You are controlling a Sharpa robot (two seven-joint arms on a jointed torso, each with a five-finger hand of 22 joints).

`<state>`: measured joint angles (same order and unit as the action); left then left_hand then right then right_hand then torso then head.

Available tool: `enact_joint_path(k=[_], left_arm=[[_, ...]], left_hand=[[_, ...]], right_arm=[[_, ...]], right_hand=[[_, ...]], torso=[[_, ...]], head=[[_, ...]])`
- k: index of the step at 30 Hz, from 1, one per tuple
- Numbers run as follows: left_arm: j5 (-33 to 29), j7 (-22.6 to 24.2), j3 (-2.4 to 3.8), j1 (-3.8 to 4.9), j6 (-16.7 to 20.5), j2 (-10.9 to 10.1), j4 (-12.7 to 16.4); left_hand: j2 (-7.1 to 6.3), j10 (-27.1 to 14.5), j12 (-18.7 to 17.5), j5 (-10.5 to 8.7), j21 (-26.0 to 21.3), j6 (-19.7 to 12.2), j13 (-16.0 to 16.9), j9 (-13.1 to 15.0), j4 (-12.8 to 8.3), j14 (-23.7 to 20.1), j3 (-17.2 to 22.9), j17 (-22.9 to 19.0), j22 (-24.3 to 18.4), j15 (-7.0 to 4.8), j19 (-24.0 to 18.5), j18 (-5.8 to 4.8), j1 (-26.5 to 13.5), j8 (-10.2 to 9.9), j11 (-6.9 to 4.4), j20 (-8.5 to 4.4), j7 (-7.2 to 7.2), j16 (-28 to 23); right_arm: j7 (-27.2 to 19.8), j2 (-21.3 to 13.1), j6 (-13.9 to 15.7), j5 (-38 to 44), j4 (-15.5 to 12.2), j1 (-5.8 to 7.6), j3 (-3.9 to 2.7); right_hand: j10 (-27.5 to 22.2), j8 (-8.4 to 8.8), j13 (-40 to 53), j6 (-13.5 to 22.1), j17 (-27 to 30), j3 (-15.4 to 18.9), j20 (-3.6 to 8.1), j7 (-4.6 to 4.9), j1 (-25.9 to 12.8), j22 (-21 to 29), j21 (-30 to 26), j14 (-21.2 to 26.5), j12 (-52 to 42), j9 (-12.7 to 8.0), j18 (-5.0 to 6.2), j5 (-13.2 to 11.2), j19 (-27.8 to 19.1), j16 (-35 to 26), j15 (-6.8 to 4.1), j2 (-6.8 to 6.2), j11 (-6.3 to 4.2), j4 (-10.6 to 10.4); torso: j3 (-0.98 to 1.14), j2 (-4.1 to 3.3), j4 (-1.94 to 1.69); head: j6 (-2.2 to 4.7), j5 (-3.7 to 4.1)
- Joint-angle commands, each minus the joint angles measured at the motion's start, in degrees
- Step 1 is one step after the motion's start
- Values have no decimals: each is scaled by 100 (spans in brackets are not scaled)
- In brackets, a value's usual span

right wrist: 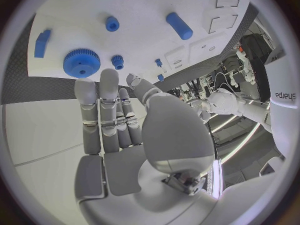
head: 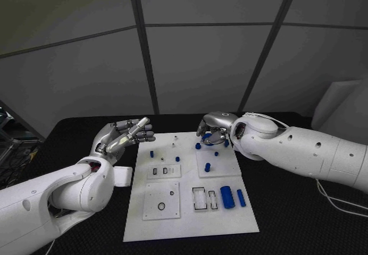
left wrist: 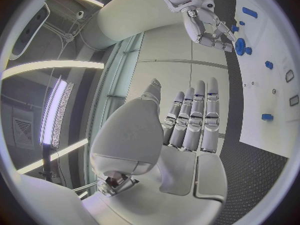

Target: Assemble the parts on the task board

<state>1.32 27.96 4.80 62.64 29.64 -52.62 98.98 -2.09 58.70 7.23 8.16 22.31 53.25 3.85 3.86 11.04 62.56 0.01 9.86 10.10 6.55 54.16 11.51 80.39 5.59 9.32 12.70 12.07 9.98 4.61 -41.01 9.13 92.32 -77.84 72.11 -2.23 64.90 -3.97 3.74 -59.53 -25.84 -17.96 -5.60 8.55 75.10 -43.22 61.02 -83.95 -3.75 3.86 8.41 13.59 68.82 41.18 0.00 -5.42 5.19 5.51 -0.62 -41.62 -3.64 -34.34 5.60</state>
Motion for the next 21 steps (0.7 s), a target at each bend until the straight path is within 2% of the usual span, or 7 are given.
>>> enact_joint_path(k=[1, 12, 16, 21], left_arm=[[76, 39, 7, 6, -101, 2, 23], [76, 36, 7, 7, -110, 14, 18], [76, 34, 7, 7, -113, 15, 16], [76, 28, 8, 7, -119, 15, 15]], left_hand=[[27, -21, -20, -29, 26, 37, -6, -9, -44, -13, -5, 6, 9, 17, 42, -105, 24, -30, 17, -2, 23, -19], [31, -23, -25, -28, 28, 38, -6, -9, -45, -20, -7, 7, 10, 18, 44, -107, 20, -33, 17, -2, 23, -27], [31, -23, -25, -28, 28, 38, -6, -9, -45, -20, -7, 7, 10, 18, 44, -107, 20, -33, 17, -2, 23, -27], [34, -24, -29, -28, 30, 39, -6, -9, -46, -27, -8, 8, 11, 20, 45, -108, 18, -35, 18, -2, 23, -34]], right_arm=[[238, 43, -327, 508, -4, 19, -5], [277, 158, -416, 620, 64, 20, -5], [296, 198, -464, 634, 112, 20, -4], [307, 247, -527, 662, 177, 20, -3]], right_hand=[[-52, 20, 4, 74, -409, -12, -13, -9, 22, -385, 305, -129, 16, -1, -95, -25, 80, 427, 38, -57, 13, -57], [-78, 22, 8, 138, -1110, -18, -31, -21, 62, -1006, 774, -112, 14, -1, -174, -40, 232, 1151, 41, -77, 14, -143], [-73, 21, 9, 143, -1251, -32, -34, -23, 78, -1125, 861, -113, 13, 0, -190, -40, 268, 1294, 40, -68, 14, -158], [-65, 19, 9, 145, -1392, -47, -37, -24, 86, -1254, 954, -116, 12, 1, -208, -42, 310, 1438, 40, -63, 13, -176]], torso=[[-14, -65, -31], [-4, -113, -28], [9, -143, -24], [14, -165, -21]], head=[[-6, 8], [25, -9], [38, -22], [32, -33]])
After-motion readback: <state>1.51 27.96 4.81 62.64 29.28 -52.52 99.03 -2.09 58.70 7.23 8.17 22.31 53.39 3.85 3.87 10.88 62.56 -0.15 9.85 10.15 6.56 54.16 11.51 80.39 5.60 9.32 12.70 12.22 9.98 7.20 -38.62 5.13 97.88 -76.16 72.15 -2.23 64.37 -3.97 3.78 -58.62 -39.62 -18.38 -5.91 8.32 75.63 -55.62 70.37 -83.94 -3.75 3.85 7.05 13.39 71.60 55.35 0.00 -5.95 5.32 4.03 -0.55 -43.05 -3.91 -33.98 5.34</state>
